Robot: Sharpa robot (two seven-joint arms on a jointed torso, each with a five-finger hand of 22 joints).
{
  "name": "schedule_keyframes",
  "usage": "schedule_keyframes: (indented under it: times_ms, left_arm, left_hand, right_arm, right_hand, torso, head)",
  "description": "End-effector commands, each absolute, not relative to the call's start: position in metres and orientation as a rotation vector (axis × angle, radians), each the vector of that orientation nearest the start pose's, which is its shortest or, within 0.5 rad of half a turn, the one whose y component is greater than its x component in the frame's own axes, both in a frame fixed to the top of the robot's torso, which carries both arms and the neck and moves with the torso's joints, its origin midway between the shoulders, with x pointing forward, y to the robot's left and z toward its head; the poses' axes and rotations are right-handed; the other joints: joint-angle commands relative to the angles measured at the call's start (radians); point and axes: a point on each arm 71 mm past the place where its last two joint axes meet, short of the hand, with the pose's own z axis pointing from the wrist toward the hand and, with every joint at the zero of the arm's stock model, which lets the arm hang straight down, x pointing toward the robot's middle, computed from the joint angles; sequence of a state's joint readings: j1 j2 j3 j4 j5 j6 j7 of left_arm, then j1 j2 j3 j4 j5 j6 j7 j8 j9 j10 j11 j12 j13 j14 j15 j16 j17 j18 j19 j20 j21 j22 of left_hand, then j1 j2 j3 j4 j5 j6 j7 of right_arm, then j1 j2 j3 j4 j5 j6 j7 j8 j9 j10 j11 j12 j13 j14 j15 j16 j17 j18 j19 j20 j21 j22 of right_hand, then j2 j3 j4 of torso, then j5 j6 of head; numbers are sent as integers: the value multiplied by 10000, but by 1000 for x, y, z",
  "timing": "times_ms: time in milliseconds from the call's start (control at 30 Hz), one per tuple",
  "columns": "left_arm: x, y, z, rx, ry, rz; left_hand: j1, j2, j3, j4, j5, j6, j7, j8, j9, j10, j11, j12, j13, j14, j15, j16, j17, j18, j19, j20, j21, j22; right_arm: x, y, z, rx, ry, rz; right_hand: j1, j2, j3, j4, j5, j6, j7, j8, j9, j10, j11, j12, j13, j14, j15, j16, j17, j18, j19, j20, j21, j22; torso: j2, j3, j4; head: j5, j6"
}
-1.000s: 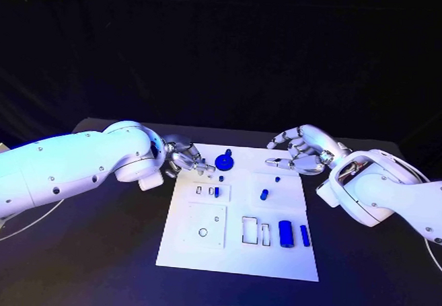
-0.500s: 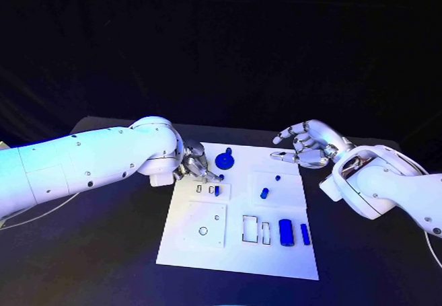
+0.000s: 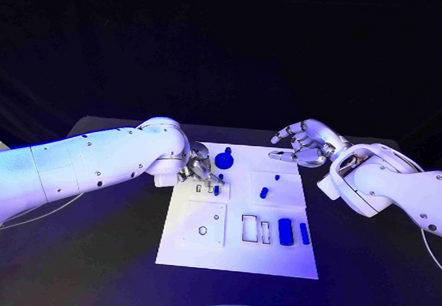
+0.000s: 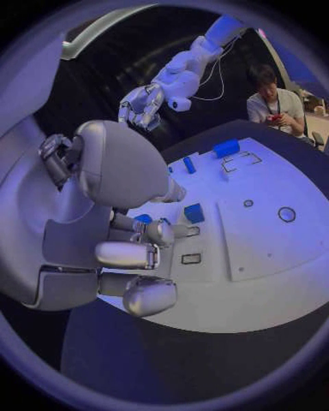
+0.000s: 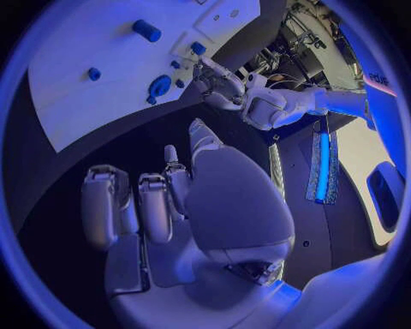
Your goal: Assemble the parts on the task board
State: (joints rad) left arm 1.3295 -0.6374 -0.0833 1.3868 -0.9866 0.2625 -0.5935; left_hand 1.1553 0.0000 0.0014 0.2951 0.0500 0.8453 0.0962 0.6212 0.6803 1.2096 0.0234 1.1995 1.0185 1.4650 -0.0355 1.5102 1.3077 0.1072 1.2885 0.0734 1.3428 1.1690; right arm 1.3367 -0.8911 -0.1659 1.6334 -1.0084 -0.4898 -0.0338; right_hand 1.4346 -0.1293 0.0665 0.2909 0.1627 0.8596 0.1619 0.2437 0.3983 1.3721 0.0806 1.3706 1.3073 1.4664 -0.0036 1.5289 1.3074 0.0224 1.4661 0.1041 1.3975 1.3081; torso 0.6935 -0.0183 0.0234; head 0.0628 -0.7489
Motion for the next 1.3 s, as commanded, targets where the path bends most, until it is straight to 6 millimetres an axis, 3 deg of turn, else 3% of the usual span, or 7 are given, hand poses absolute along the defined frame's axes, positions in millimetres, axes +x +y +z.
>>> schedule_keyframes:
  times_ms: [33,600,1300]
  left_arm:
    - [506,148,-194,-515,24458,-3928]
    - [503,141,-200,-328,24775,-4141]
    - [503,139,-201,-633,24727,-4491]
  left_hand:
    - [32,104,-65,-20,-4,-72,6,-42,21,3,22,9,8,740,13,49,1718,-185,40,13,60,4]
    - [406,309,-74,-34,-4,-68,-2,-99,127,-25,15,-23,-28,752,11,76,1762,-190,48,21,96,55]
    - [1395,823,452,-54,-2,-22,-58,-260,329,-74,-37,-115,-104,757,-28,84,1787,-191,28,7,132,109]
  right_arm:
    - [474,-198,-154,1958,16274,8887]
    - [475,-194,-154,1803,16307,8885]
    - [475,-191,-156,1732,16486,8874]
  right_hand:
    - [-68,67,18,6,70,-70,-15,35,-6,-84,-30,-77,528,758,64,-71,1454,202,181,25,-69,1539]
    - [-80,101,29,-1,92,-84,-12,39,-9,-87,-28,-77,527,754,66,-79,1439,209,169,26,-98,1523]
    - [-76,137,47,-9,113,-94,-11,46,-12,-117,-27,-103,500,745,67,-94,1408,218,149,27,-142,1499]
  torso:
    - [8,-5,-12]
    - [3,-1,10]
    - [8,5,8]
  head:
    - [1,-11]
    - [-61,-73]
    - [-47,-86]
